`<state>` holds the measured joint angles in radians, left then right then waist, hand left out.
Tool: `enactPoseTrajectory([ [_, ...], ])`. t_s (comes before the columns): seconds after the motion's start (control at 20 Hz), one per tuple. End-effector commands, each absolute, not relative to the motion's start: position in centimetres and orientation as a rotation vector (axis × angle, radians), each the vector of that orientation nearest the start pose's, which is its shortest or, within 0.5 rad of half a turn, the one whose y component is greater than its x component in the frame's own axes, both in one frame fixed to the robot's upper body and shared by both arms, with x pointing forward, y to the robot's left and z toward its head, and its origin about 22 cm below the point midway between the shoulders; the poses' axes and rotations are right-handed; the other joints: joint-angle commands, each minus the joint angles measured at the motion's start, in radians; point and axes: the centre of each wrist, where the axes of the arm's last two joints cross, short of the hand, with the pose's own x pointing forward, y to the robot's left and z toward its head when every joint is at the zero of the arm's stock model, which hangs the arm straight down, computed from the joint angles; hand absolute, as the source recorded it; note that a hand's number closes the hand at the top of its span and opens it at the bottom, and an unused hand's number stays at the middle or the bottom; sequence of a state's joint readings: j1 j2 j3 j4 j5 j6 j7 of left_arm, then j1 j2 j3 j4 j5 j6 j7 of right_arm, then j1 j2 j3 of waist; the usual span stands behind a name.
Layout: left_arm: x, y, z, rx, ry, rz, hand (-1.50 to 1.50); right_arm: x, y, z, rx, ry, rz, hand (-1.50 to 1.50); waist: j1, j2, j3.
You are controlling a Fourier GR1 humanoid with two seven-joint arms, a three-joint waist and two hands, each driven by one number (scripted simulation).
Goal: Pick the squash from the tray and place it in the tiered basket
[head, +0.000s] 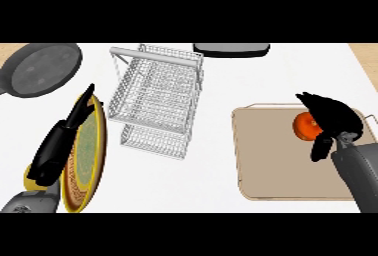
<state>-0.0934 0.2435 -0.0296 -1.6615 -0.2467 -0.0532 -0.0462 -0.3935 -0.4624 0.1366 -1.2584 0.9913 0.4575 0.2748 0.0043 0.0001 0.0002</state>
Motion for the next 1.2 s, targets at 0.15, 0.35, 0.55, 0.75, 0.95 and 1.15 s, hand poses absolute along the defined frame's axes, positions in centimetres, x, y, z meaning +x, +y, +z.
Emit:
enactPoseTrajectory([
  [0.15,27.4,24.8,6.7,0.311,-1.757,-0.489,0.00,33.1,-29.7,3.4,-0.923,-0.743,1.382,-1.50,-0.003,0.000,0.000],
  [0.35,25.1,27.0,5.2,0.306,-1.750,-0.493,0.00,34.8,-30.6,4.2,-0.782,-0.887,1.306,1.50,0.005,0.001,0.000],
  [0.55,26.2,25.8,5.8,0.315,-1.744,-0.483,0.00,33.5,-29.9,3.0,-0.837,-0.949,1.397,1.50,-0.002,0.000,0.000],
  [0.75,26.2,26.0,4.5,0.320,-1.752,-0.495,0.00,33.9,-29.0,4.6,-0.894,-1.053,1.399,1.50,-0.004,0.000,0.000],
  [0.95,24.9,26.4,7.1,0.311,-1.751,-0.494,0.00,32.7,-29.2,5.3,-0.977,-1.088,1.332,1.50,-0.003,-0.002,0.000],
  [1.15,24.2,25.9,4.3,0.321,-1.740,-0.488,0.00,29.9,-31.5,5.6,-1.085,-0.975,1.142,1.50,-0.019,-0.006,-0.001],
])
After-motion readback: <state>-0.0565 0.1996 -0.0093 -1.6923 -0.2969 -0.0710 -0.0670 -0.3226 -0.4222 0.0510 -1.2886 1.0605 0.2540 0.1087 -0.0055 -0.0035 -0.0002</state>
